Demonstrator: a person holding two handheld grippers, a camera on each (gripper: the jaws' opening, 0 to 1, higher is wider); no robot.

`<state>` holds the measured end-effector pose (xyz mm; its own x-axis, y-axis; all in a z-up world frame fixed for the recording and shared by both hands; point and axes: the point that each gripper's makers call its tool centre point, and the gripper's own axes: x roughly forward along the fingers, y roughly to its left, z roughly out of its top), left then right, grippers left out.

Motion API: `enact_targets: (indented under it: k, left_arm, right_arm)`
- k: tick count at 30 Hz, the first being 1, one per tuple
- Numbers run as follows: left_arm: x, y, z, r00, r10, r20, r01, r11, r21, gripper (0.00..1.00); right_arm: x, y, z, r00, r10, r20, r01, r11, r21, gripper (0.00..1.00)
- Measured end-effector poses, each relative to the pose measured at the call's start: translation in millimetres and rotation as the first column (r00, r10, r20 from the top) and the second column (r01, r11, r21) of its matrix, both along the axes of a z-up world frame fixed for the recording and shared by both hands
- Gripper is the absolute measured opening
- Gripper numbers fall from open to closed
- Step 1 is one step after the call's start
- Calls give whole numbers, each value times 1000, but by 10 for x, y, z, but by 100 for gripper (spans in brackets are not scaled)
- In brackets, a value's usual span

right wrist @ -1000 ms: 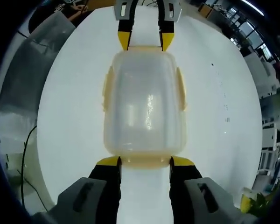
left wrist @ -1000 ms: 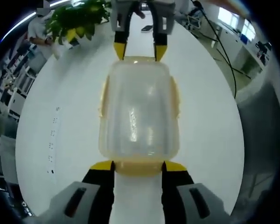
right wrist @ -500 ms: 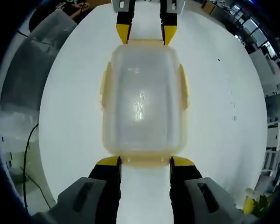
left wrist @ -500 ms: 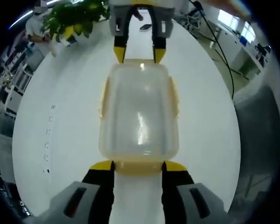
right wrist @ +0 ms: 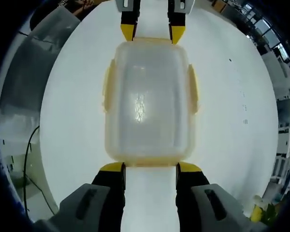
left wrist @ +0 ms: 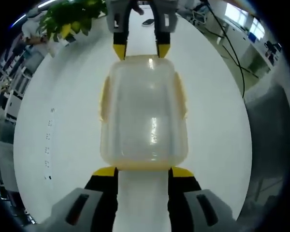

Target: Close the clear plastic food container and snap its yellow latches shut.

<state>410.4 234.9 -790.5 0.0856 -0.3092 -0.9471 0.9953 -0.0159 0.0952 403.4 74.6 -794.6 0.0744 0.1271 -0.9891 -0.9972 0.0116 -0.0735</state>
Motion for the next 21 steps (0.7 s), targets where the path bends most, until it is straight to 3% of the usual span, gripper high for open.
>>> enact_targets:
  k: [13, 17, 21]
  left_arm:
    - [6, 3, 18, 1000, -1, -4, 1, 1000, 1, 35]
    - [25, 49, 34, 997, -70, 24, 70, 998, 4, 34]
    - [-16, 160, -42, 999, -25, -29, 26, 999, 41, 33]
  right_arm:
    - [6, -16, 4, 1000, -6, 8, 6, 1000, -3, 38]
    - [9, -32, 4, 999, -4, 32, 3, 1000, 25, 38]
    - [1, -112, -48, 998, -68, 17, 68, 998, 14, 32]
